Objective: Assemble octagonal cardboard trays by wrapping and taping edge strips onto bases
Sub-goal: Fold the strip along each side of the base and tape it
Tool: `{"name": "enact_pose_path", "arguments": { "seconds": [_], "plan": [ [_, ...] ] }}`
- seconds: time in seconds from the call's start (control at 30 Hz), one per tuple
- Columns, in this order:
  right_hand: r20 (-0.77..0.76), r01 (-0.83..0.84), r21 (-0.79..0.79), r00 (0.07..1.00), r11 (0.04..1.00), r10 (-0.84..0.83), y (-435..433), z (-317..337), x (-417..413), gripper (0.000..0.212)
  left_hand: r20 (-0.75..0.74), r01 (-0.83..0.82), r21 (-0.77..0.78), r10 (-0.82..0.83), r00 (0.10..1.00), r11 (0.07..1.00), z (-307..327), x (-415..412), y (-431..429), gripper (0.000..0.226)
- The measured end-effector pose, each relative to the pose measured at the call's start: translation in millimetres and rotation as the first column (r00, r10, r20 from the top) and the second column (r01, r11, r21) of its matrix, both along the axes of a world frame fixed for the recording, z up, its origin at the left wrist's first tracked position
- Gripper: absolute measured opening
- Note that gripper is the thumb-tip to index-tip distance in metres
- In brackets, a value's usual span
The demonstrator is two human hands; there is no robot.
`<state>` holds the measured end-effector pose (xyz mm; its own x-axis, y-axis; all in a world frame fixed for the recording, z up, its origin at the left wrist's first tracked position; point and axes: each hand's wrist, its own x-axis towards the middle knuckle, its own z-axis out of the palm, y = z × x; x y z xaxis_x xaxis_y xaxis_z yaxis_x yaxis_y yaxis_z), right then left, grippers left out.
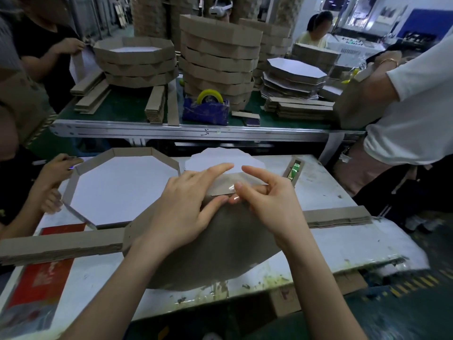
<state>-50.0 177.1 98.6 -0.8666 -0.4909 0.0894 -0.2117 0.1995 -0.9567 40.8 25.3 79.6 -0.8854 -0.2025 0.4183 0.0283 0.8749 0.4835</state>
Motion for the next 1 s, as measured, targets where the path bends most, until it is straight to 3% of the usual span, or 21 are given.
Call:
{"name": "enact_pose_path", "arguments": {
  "seconds": [0.13,0.27,0.5,0.73,0.87,1.0],
  "plan": [
    [0.004,-0.009,-0.017,1.0,1.0,0.009,2,-5,4,0.046,0.086,0.008,-0.127,0.003,0.996,0.992,2,2,0,0.045],
    [-0.015,-0.026,-0.035,1.0,0.999,0.025,4,-10,4,0.045,0.086,0.001,-0.129,0.01,0.996,0.992,1,2,1,0.038],
    [-0.012,-0.107,-0.093,0.994,0.99,0.106,11,-20,0,0.054,0.091,0.007,-0.16,0.008,0.996,0.987,1,3,2,0.051],
    [-0.095,-0.111,-0.109,0.99,0.988,0.101,11,-37,-10,0.051,0.106,-0.004,-0.104,0.015,0.994,0.995,3,-6,3,0.045],
    [-0.15,-0.064,-0.124,0.988,0.99,0.045,12,-42,-16,0.042,0.054,-0.041,-0.031,0.043,0.998,0.999,8,-18,13,0.057],
    [-0.184,-0.048,-0.084,0.982,0.995,0.032,11,-43,-19,0.048,-0.012,-0.079,0.007,0.08,0.997,0.997,3,-28,12,0.034]
  ]
}}
